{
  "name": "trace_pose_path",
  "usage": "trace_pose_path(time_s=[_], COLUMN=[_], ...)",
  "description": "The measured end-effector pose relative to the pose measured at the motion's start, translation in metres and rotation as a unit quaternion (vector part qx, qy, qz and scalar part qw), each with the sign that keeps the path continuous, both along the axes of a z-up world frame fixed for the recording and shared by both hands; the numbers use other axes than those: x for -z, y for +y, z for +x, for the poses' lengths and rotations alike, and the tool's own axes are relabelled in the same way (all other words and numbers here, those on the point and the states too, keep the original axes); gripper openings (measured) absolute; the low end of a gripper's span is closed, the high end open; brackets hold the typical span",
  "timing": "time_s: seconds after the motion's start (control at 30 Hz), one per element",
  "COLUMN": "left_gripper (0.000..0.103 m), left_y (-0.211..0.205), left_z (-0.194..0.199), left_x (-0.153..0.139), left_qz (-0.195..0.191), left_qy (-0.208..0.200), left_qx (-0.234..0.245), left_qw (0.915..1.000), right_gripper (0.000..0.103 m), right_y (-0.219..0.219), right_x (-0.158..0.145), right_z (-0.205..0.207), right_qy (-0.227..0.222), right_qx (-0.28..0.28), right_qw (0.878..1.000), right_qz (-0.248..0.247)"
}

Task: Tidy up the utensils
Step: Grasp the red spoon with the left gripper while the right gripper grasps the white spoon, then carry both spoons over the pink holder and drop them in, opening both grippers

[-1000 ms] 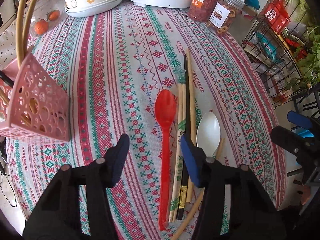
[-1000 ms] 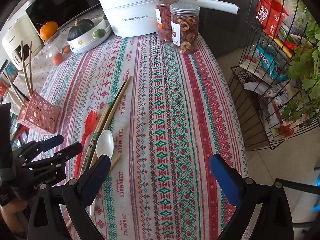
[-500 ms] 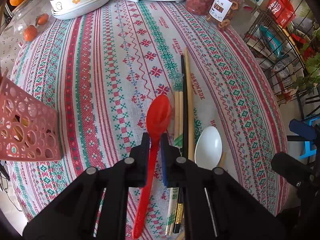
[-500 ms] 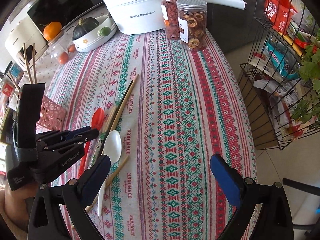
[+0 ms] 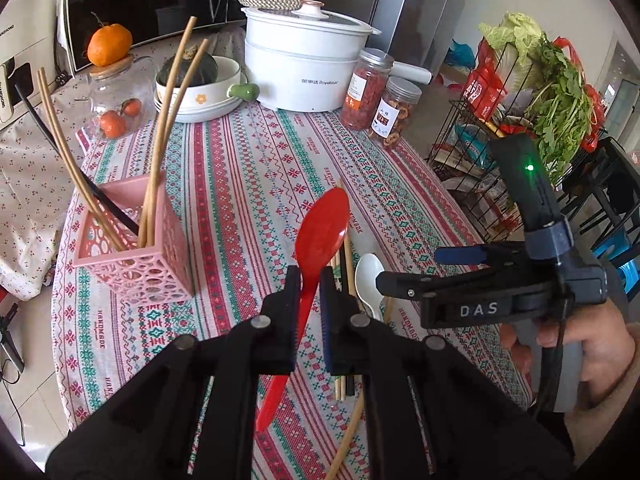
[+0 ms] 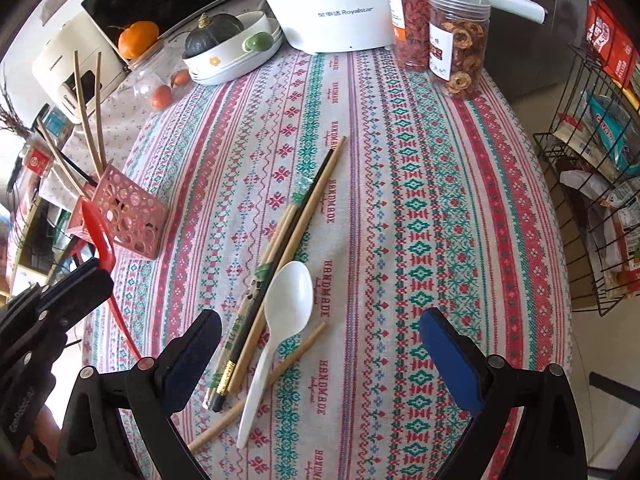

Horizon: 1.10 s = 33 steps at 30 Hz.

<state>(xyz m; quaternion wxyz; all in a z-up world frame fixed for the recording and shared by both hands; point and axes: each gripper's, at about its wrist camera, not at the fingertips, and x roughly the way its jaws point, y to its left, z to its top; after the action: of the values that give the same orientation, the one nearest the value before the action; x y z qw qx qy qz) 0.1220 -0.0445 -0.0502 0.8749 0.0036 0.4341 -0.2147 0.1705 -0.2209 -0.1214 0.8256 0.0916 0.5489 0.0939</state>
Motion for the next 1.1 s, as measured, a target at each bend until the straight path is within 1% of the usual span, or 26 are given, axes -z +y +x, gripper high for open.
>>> trace_pose_path(time_s=[0.03,0.1,0.17,0.2,0.27,0.3,0.37,0.43,0.53,0.67,0.73,0.83,0.93,1.03,1.1], left_gripper=[0.01,0.01,0.01,0.01,0.01,0.01,0.01,0.01,0.01,0.01,0.01,0.01,0.01,0.01,0.01], left_y=[0.007,0.018,0.025,0.028,0.031,0.033,0.037,0.042,0.051,0.065,0.071,0.083,0.096,0.104,0.104], left_z=[-0.005,-0.012,-0.013,-0.015,-0.019,-0.022,-0.022,-0.025,-0.03,-0.033,-0.034,-0.036,-0.037,-0.036,-0.03], left_x=[-0.003,-0.006,-0.007,-0.009,-0.01,-0.009,-0.008,-0.008,-0.013,-0.023,-0.03,-0.045,-0.063,-0.076,-0.079], left_qz=[-0.004,-0.014,-0.029,-0.034,-0.037,-0.037,-0.038,-0.043,-0.051,-0.07,-0.082,-0.102,-0.124,-0.139,-0.142], left_qy=[-0.008,-0.018,-0.015,-0.017,-0.019,-0.018,-0.014,-0.013,-0.022,-0.039,-0.051,-0.08,-0.123,-0.172,-0.204], left_qx=[-0.003,-0.01,-0.013,-0.013,-0.011,-0.011,-0.012,-0.015,-0.023,-0.039,-0.048,-0.065,-0.085,-0.103,-0.115], left_qw=[1.0,0.9997,0.9994,0.9992,0.9991,0.9991,0.9991,0.9989,0.9982,0.996,0.9942,0.9895,0.981,0.9697,0.9617], right_gripper=[0.09,0.081,0.076,0.072,0.065,0.059,0.053,0.036,0.035,0.035,0.035,0.035,0.035,0.035,0.035], right_y=[0.005,0.014,0.019,0.021,0.024,0.026,0.03,0.035,0.039,0.041,0.041,0.041,0.042,0.044,0.043], right_x=[0.004,0.012,0.021,0.025,0.031,0.033,0.032,0.033,0.034,0.028,0.019,0.001,-0.018,-0.036,-0.047], right_z=[0.003,0.008,0.012,0.014,0.016,0.017,0.017,0.018,0.017,0.013,0.005,-0.005,-0.016,-0.024,-0.028], right_qy=[0.004,0.014,0.024,0.029,0.036,0.037,0.026,0.021,0.018,0.002,-0.011,-0.041,-0.075,-0.106,-0.124], right_qx=[-0.004,-0.007,-0.004,-0.002,-0.002,-0.004,-0.006,-0.005,0.0,-0.005,-0.005,-0.004,-0.007,-0.007,-0.009], right_qw=[1.0,1.0,1.0,1.0,0.999,0.999,0.999,0.999,0.999,0.999,0.999,0.999,0.997,0.994,0.992], right_qz=[0.0,-0.003,-0.008,-0.011,-0.013,-0.018,-0.033,-0.044,-0.041,-0.043,-0.035,-0.024,-0.014,-0.006,0.0])
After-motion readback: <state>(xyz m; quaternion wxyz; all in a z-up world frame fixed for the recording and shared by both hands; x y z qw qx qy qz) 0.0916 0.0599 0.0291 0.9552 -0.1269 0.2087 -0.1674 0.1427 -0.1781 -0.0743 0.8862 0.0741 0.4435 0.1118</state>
